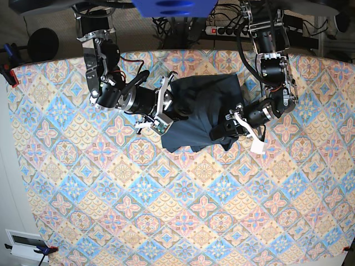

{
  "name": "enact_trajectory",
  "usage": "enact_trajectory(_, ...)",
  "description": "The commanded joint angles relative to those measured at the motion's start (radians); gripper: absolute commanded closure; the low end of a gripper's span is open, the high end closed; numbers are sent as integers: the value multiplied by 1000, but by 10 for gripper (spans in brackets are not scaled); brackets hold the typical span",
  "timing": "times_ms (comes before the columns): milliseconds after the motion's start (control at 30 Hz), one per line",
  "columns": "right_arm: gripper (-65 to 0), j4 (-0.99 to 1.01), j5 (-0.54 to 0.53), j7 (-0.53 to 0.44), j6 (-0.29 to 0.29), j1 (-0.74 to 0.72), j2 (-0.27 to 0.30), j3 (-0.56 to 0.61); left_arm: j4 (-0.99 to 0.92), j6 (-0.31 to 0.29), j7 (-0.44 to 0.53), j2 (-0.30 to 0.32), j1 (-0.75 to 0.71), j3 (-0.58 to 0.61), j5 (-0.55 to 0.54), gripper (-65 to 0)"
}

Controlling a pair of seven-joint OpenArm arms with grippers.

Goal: Layout the t-shirt on the table in an organized manner, then fold the t-shirt properly
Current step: 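Grasp the bundle's end with the left gripper and lift it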

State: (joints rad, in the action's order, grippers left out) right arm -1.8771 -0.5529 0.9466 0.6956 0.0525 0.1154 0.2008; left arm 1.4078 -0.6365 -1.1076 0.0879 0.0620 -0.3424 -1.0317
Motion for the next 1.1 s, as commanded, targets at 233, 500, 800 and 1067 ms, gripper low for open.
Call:
enact_trajectory(233, -64, -11, -22, -24, 3, -21, 8, -1, 17, -7, -10, 59, 43, -34, -77, -3)
enact_trajectory(500, -64, 11, -22, -24, 3, -21, 8, 6, 1, -7, -10, 145, 3, -28, -52, -5)
enact_trajectory(800, -64, 15, -22, -24, 3, -24, 8, 7, -8, -7, -6, 154, -8, 45, 75, -106)
enact_trajectory(1067, -64, 103, -20, -24, 3, -26, 8, 6, -8, -9, -12, 189, -75, -76, -43, -231)
